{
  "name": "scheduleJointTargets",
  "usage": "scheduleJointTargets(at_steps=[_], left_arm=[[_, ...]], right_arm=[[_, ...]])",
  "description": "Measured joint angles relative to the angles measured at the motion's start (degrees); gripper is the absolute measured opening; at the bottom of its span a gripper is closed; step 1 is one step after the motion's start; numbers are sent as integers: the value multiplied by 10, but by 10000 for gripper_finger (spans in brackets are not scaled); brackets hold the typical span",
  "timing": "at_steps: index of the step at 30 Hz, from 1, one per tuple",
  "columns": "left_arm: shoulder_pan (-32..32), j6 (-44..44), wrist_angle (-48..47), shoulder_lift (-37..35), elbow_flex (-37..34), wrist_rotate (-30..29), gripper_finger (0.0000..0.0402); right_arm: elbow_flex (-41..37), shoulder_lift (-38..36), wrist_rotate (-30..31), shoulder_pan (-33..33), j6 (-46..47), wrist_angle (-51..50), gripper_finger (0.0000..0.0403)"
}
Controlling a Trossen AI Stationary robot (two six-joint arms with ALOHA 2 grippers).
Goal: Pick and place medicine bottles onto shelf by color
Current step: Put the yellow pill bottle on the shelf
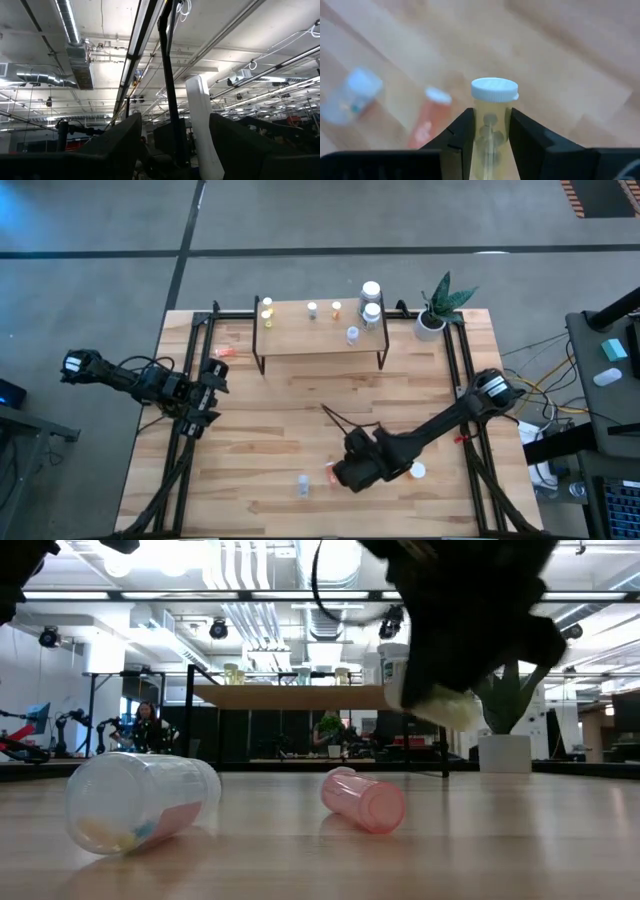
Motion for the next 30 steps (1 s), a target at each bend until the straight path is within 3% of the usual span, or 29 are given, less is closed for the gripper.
scheduleJointTargets(at_steps=[5, 8, 11, 19, 23, 30], left_arm=[[0, 0, 0, 0, 0, 0, 217], [0, 0, 0, 0, 0, 0, 217], [0, 0, 0, 0, 0, 0, 217], [0, -1, 1, 0, 2, 0, 217], [0, -15, 1, 0, 0, 0, 217], [0, -15, 0, 0, -1, 0, 217]], right_arm=[[3, -24, 136, -1, -84, 18, 99], [4, -48, 220, -8, -168, 70, 100], [4, -69, 266, -25, -279, 153, 100], [2, -86, 244, -105, -589, 423, 100], [-5, -81, 213, -157, -674, 526, 100], [-7, -63, 148, -240, -756, 601, 100]])
